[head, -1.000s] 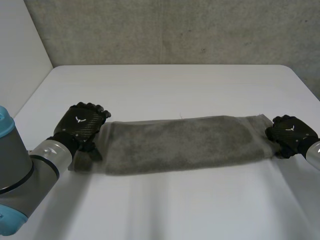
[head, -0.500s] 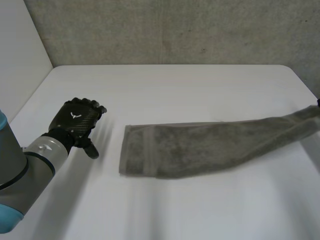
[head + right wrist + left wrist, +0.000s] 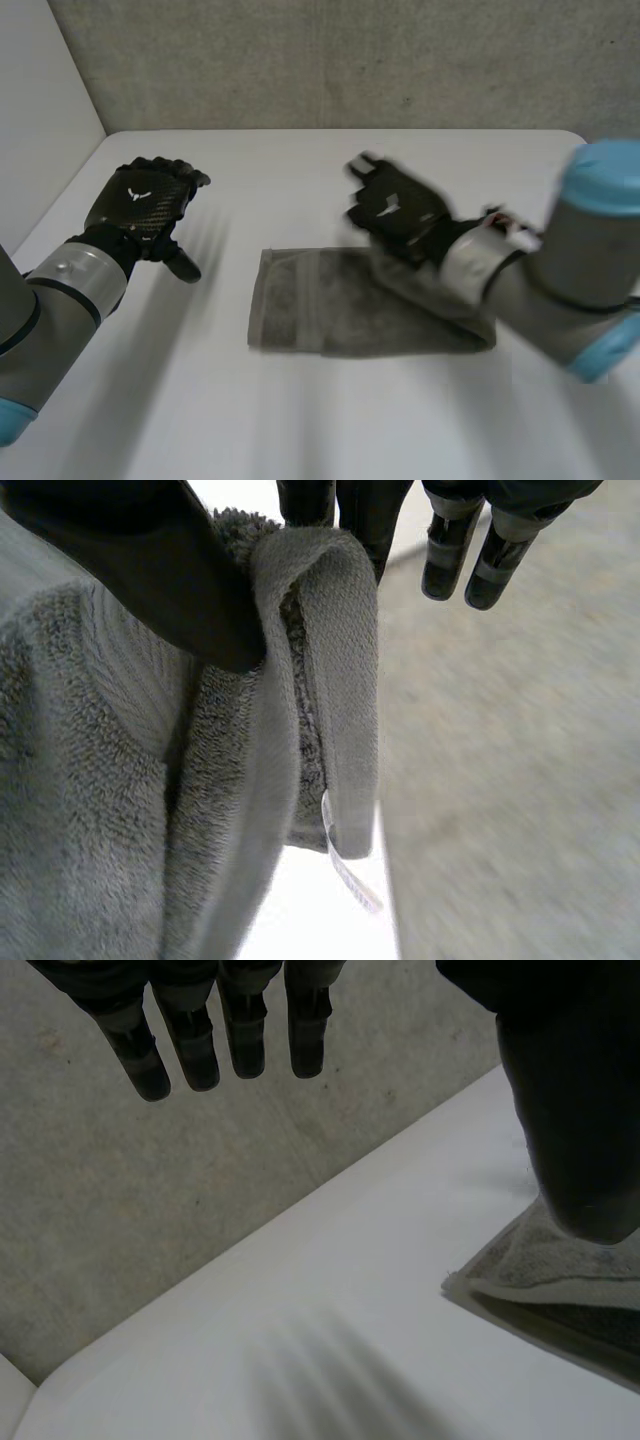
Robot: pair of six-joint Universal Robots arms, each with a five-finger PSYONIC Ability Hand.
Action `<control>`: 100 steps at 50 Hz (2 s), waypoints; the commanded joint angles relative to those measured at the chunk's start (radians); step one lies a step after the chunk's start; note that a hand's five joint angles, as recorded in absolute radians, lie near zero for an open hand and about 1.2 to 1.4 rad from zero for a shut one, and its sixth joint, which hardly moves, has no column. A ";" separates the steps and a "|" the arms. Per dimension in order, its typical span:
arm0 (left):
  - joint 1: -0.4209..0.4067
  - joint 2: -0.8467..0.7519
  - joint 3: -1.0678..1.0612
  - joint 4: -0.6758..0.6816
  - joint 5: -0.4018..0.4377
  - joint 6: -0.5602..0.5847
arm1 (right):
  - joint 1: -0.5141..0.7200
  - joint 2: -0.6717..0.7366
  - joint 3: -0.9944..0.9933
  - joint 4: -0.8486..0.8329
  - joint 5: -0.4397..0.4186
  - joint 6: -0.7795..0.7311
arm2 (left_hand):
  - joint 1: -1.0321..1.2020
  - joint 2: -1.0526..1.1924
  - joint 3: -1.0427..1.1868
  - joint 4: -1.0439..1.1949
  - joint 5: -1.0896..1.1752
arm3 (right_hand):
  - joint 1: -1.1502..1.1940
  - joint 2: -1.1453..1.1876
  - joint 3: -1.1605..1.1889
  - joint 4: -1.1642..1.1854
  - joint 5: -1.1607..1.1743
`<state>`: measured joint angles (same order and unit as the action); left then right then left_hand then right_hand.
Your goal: Fold the towel.
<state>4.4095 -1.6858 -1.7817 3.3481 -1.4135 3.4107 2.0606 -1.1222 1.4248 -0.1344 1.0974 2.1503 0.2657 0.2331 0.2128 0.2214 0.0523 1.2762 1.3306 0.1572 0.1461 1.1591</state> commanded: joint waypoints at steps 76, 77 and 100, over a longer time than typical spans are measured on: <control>-0.328 -0.423 0.272 0.040 -0.283 -0.100 | -0.249 -0.044 0.436 -0.093 0.033 0.596 | -0.093 -0.061 -0.038 -0.047 -0.052 | -0.652 -0.706 0.017 0.028 -0.709; -0.321 -0.425 0.281 0.045 -0.298 -0.100 | -0.247 -0.036 0.434 -0.096 0.033 0.596 | -0.093 -0.061 -0.038 -0.047 -0.052 | -0.570 -0.624 0.017 0.028 -0.627; -0.232 -0.427 0.240 0.048 -0.329 -0.103 | -0.376 -0.194 0.531 -0.105 -0.014 0.594 | -0.093 -0.061 -0.038 -0.047 -0.052 | 0.120 0.066 0.017 0.028 0.063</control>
<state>4.1938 -2.1267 -1.5258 3.3992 -1.7430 3.3096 1.7171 -1.2464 1.9226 -0.2485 1.1119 2.7442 0.2657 0.2288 0.2128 0.2214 0.0523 1.2427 1.2630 0.1576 0.1461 1.1440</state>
